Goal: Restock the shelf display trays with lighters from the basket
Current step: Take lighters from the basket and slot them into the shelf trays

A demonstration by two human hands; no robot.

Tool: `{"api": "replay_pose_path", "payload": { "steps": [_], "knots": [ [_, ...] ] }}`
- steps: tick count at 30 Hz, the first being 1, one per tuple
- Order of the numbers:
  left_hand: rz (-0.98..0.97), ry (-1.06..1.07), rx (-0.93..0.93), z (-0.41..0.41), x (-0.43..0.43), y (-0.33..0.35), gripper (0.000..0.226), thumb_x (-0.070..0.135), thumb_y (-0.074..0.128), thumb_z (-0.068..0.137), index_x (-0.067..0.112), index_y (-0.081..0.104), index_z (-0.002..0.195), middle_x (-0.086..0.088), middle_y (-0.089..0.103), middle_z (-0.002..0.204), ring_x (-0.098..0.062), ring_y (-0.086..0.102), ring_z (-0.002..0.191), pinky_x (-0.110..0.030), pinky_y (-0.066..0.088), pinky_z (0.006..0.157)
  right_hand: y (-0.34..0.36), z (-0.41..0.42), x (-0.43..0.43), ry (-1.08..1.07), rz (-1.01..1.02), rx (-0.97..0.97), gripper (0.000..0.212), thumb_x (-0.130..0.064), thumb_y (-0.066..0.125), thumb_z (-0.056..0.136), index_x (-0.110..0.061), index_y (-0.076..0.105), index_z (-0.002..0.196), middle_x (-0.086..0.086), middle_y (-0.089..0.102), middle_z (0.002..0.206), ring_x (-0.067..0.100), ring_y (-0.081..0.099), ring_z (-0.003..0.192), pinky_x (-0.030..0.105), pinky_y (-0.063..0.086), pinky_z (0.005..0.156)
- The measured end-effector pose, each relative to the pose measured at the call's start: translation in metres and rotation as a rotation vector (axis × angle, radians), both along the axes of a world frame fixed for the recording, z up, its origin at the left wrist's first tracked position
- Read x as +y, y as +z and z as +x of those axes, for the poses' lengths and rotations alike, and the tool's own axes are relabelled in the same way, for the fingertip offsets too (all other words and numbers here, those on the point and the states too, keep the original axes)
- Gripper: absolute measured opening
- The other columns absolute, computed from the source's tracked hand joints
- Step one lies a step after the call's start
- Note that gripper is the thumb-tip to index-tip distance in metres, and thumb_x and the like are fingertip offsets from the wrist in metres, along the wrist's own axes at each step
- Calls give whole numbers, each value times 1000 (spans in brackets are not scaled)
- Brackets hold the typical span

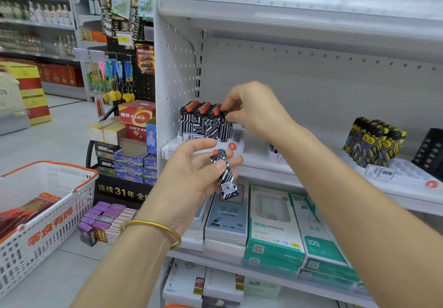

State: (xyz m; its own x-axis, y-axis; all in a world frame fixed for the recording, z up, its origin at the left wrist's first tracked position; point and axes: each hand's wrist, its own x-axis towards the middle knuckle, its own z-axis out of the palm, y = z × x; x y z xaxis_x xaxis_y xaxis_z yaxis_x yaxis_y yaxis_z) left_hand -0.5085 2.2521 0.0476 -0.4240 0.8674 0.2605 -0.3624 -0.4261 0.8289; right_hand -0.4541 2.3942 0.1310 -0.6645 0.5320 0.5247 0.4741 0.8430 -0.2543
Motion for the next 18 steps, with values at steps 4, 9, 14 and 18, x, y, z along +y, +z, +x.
{"api": "replay_pose_path", "payload": {
  "steps": [4, 9, 14, 18],
  "knots": [
    [5, -3, -12, 0, -2, 1, 35, -12, 48, 87, 3, 46, 118, -22, 64, 92, -25, 72, 76, -27, 59, 65, 2, 11, -16, -8, 90, 53, 21, -12, 60, 85, -26, 70, 96, -5, 60, 84, 18, 59, 84, 32, 50, 78],
    [51, -45, -140, -1, -3, 4, 39, -9, 47, 86, -2, 47, 124, -22, 67, 91, -23, 71, 72, -27, 58, 59, -1, 41, -51, 370, -416, -61, 28, 2, 54, 85, -17, 73, 91, -2, 67, 75, 9, 59, 67, 25, 49, 59],
    [74, -68, -159, 1, -3, 6, 40, -8, 43, 88, -6, 45, 128, -20, 65, 86, -19, 70, 70, -23, 55, 56, 0, 58, -41, 519, -568, -58, 28, 4, 60, 82, -19, 73, 90, 5, 71, 85, 7, 60, 77, 30, 50, 73],
    [55, -63, -187, 2, -2, 5, 34, -1, 44, 91, -7, 46, 124, -17, 68, 88, -22, 71, 75, -23, 56, 58, -1, 58, -37, 522, -557, -41, 19, 1, 66, 80, -17, 70, 86, 10, 69, 84, 11, 60, 78, 21, 49, 73]
  ]
}}
